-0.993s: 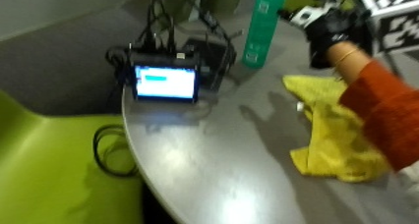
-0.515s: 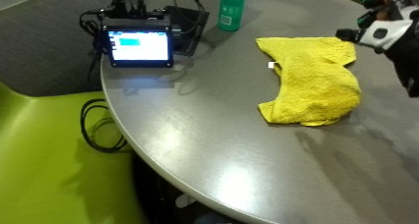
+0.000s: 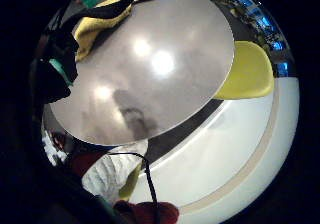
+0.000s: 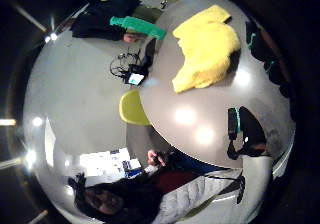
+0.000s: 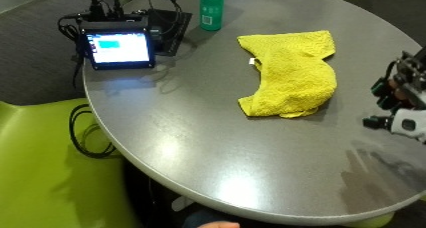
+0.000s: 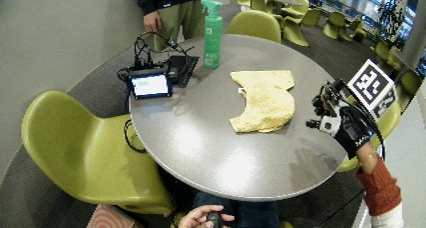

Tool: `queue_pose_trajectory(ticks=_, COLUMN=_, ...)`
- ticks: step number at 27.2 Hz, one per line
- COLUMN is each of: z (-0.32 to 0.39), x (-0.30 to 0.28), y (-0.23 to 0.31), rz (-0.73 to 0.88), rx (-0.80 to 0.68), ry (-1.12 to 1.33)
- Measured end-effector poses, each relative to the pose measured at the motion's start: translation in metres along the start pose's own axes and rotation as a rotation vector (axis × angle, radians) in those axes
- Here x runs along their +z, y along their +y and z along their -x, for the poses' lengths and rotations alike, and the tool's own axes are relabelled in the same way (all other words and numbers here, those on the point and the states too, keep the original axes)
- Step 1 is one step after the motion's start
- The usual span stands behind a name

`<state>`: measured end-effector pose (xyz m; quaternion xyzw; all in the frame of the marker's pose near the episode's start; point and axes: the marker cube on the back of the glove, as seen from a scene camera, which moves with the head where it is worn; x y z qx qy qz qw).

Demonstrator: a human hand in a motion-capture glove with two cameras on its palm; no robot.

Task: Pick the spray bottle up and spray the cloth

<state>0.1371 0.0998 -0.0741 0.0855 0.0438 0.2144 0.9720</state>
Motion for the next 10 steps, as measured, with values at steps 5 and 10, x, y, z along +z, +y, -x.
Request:
queue_pose_trajectory(ticks=5, z=-0.008, x=0.022, y=0.035, rz=0.061, rx=0.005, ry=0.116)
queue_pose_trajectory(ticks=10, z=-0.016, x=0.042, y=0.059, rz=0.119, rx=-0.004, ry=0.222)
